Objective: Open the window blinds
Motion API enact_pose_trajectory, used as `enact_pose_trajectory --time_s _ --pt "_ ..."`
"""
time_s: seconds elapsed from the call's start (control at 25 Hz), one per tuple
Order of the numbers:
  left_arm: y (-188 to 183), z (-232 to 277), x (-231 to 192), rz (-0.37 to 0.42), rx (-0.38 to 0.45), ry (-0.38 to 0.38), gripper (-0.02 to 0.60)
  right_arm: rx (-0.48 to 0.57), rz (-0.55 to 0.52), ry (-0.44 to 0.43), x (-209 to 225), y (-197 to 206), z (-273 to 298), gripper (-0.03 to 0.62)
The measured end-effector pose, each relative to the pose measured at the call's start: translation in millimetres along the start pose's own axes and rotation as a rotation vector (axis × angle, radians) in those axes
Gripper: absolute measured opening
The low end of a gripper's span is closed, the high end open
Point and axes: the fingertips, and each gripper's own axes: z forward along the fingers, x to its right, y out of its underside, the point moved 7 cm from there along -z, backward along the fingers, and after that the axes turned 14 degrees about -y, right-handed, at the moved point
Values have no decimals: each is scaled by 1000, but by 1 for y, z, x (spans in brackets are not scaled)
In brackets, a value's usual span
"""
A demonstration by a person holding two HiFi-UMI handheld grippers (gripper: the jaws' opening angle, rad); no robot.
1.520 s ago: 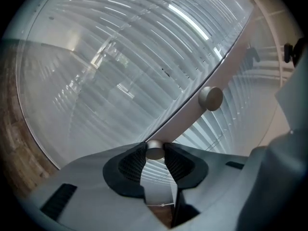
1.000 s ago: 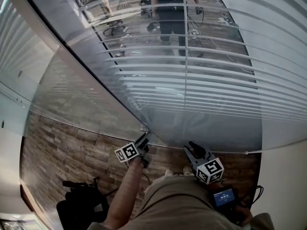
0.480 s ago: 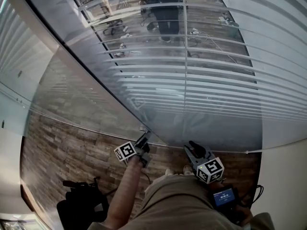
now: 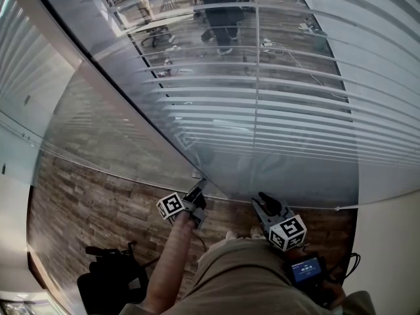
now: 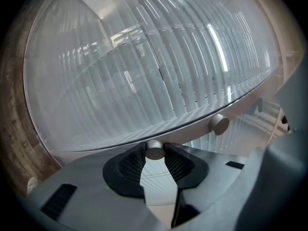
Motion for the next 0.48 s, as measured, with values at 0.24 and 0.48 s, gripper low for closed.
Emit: enact_pose_trajectory --time_s 0.24,0.48 --pt "2 1 -1 -77 -9 46 135 -1 0 1 -1 0 -1 124" --pt "3 3 -7 -151 -20 75 135 2 -2 2 -2 0 -1 124"
